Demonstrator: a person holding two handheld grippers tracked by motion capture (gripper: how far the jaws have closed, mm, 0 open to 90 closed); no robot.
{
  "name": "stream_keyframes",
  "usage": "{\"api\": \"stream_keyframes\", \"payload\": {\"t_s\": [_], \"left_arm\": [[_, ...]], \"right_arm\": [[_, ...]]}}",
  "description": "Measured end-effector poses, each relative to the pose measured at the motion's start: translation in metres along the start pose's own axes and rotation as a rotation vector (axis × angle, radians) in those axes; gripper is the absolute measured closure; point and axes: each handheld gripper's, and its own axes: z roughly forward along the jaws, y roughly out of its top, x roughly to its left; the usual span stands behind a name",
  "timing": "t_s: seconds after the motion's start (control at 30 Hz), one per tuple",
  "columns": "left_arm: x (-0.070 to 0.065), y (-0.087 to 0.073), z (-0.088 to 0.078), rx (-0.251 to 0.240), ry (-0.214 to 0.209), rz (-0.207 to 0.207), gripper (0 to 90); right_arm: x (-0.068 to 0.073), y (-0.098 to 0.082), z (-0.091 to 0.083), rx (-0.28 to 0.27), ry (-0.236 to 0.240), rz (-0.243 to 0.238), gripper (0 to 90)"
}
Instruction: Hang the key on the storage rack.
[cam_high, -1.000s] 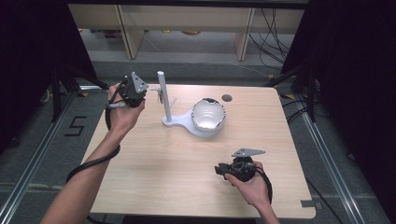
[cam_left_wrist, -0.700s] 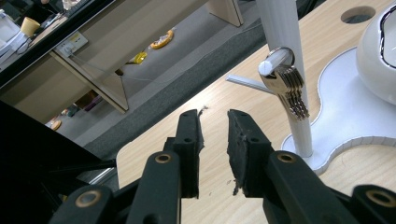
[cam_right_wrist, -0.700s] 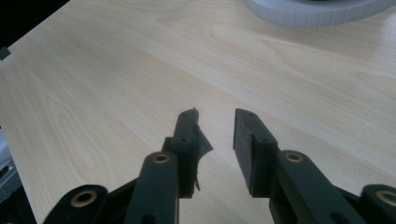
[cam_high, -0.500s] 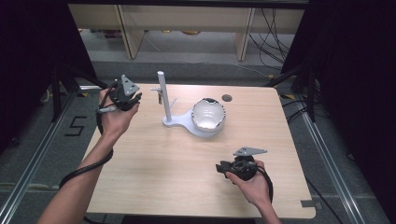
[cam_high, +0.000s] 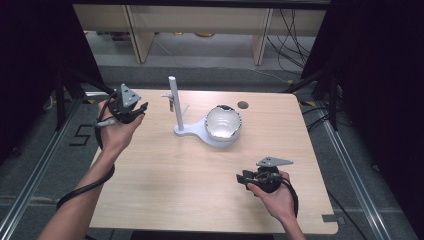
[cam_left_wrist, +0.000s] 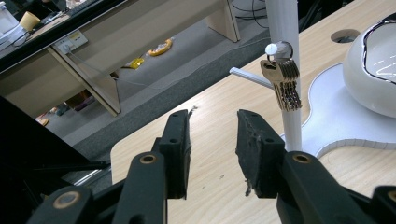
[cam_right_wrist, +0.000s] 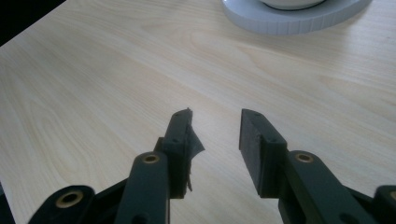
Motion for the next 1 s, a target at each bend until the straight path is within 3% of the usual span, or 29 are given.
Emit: {"api": "stream_keyframes", "payload": {"t_s": [0.1, 0.13, 0.2, 0.6, 0.67, 0.73, 0.87, 0.9, 0.93, 1.0], "left_arm": [[0.003, -0.006, -0.006, -0.015, -0.009, -0.022, 61.6], [0.003, -0.006, -0.006, -0.015, -0.009, -0.022, 61.3], [0.004, -0.011, -0.010, -0.023, -0.014, -0.033, 61.0], [0.001, -0.032, -0.023, -0.046, -0.039, -0.094, 54.6], [0.002, -0.036, -0.028, -0.056, -0.040, -0.113, 53.5], [0.003, -0.042, -0.035, -0.065, -0.041, -0.129, 51.6], [0.005, -0.052, -0.044, -0.074, -0.031, -0.144, 51.0], [0.005, -0.056, -0.047, -0.078, -0.029, -0.151, 50.2], [0.005, -0.060, -0.050, -0.079, -0.029, -0.161, 50.2], [0.006, -0.069, -0.055, -0.081, -0.032, -0.185, 49.1]], "right_arm": [[0.001, 0.000, -0.003, 0.004, -0.005, 0.032, 63.0], [-0.002, 0.000, -0.005, -0.004, -0.014, 0.006, 62.7], [-0.001, -0.001, -0.008, 0.001, -0.029, 0.027, 62.1], [-0.010, -0.009, -0.017, -0.018, -0.043, 0.022, 60.1], [-0.010, -0.008, -0.021, -0.011, -0.076, 0.001, 59.9], [-0.008, -0.008, -0.021, -0.010, -0.061, 0.033, 59.9], [-0.008, -0.008, -0.021, -0.010, -0.061, 0.036, 59.9], [-0.011, -0.009, -0.019, -0.021, -0.072, -0.001, 59.9], [-0.011, -0.009, -0.019, -0.021, -0.072, -0.001, 59.9], [-0.008, -0.011, -0.019, -0.003, -0.061, 0.055, 59.9]]}}
